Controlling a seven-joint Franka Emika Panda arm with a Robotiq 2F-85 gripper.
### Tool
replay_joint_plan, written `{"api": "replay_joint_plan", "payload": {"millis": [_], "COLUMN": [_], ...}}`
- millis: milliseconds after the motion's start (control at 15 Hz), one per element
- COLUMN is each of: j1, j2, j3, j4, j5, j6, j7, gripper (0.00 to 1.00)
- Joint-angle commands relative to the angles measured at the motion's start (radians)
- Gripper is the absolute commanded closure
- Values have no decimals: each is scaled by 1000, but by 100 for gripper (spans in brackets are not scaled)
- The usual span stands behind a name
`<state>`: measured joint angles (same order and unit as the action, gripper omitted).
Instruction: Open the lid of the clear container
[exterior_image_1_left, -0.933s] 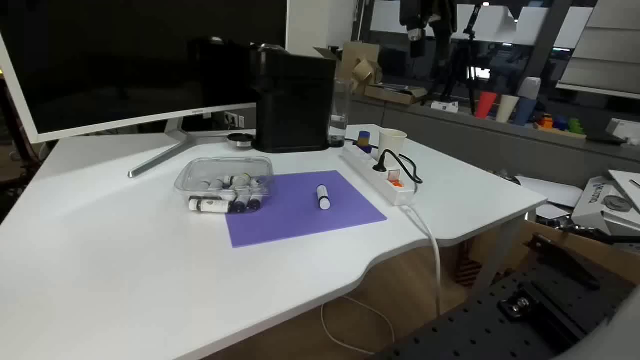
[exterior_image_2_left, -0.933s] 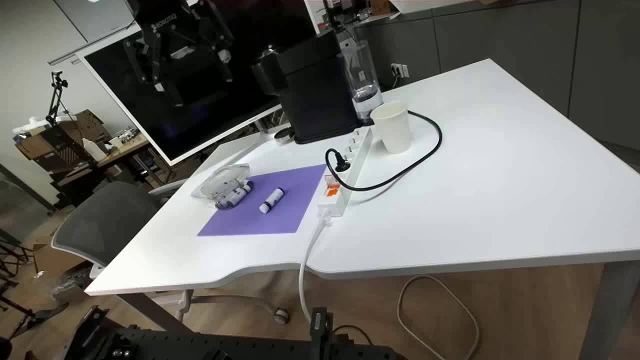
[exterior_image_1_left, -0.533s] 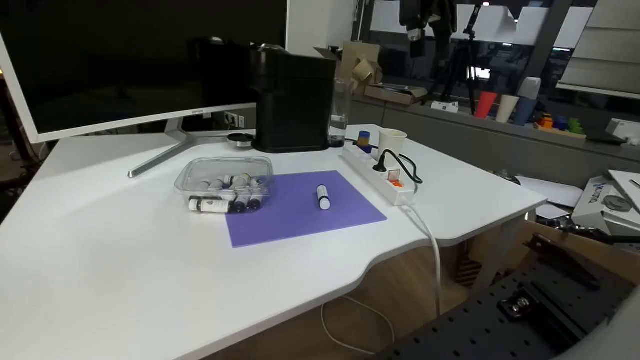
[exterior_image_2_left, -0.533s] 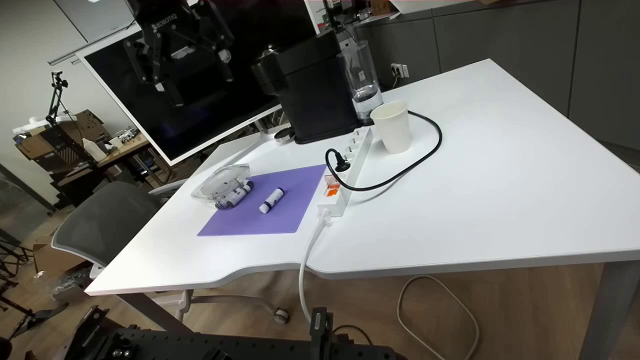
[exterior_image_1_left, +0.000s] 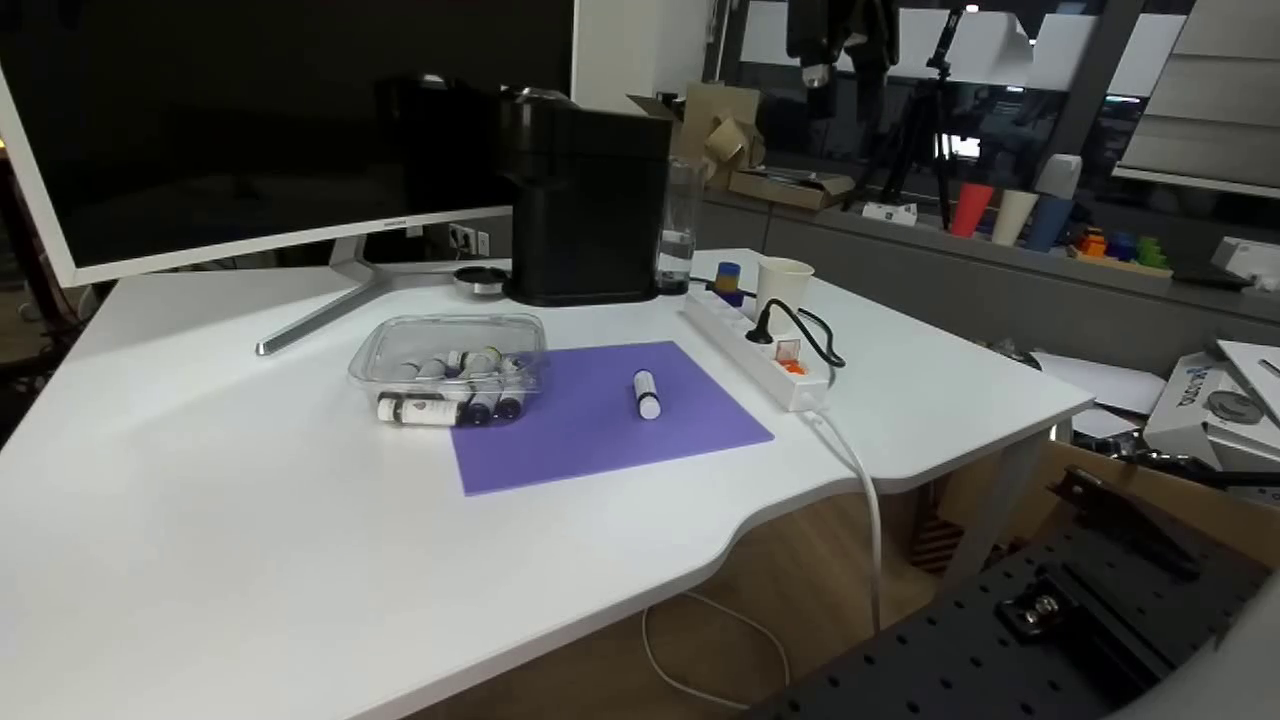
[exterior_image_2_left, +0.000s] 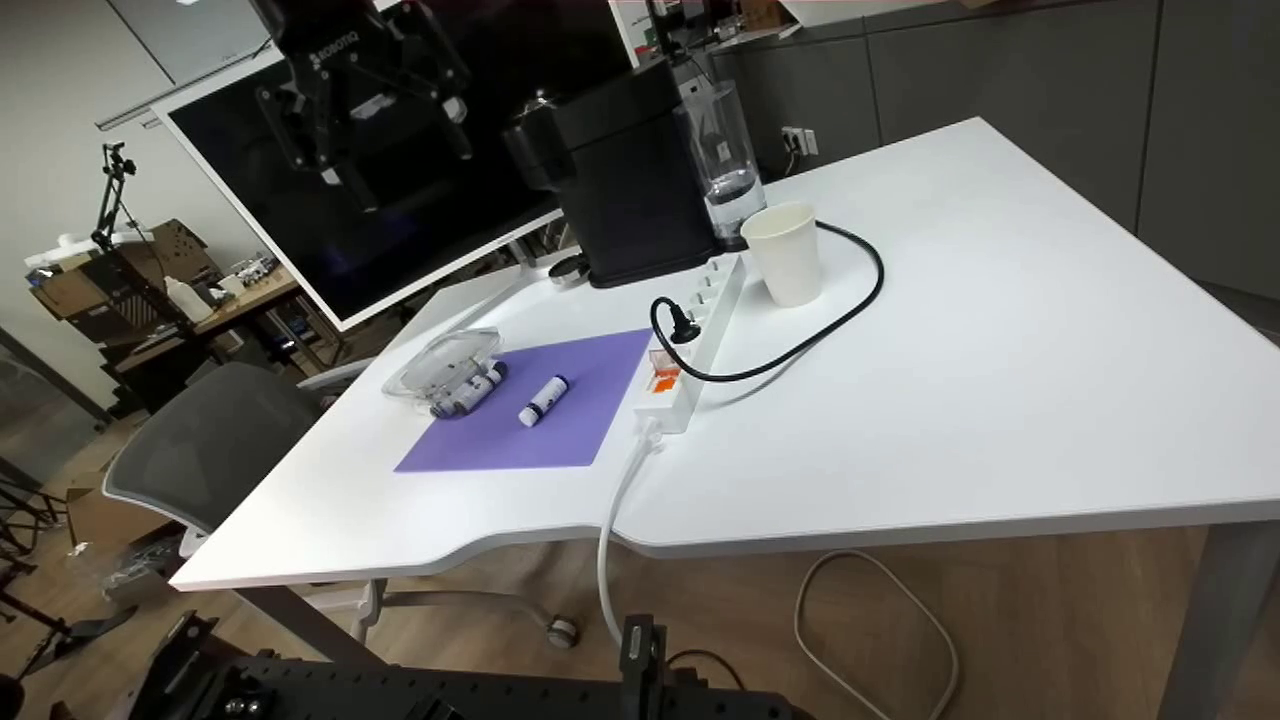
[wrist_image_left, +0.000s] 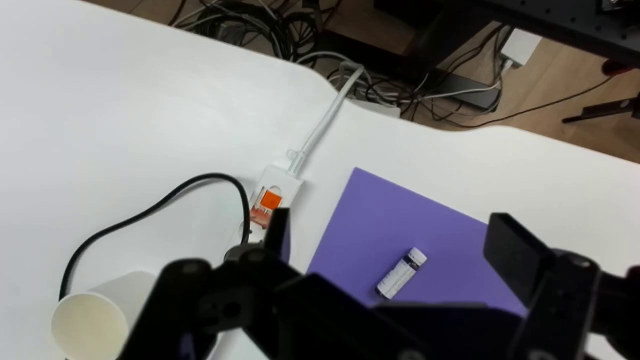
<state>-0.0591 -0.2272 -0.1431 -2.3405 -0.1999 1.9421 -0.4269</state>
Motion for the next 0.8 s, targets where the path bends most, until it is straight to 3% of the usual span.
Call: {"api": "replay_joint_plan", "payload": {"millis": [0,400,733], "j1": [21,70,130], "j2": [8,142,309], "j3": [65,214,258], "j4": [-56,-148,-137], "j5": [-97,-397,-686], "j6": [166,485,560], "j7": [78,313,558], "gripper": [0,0,0]}}
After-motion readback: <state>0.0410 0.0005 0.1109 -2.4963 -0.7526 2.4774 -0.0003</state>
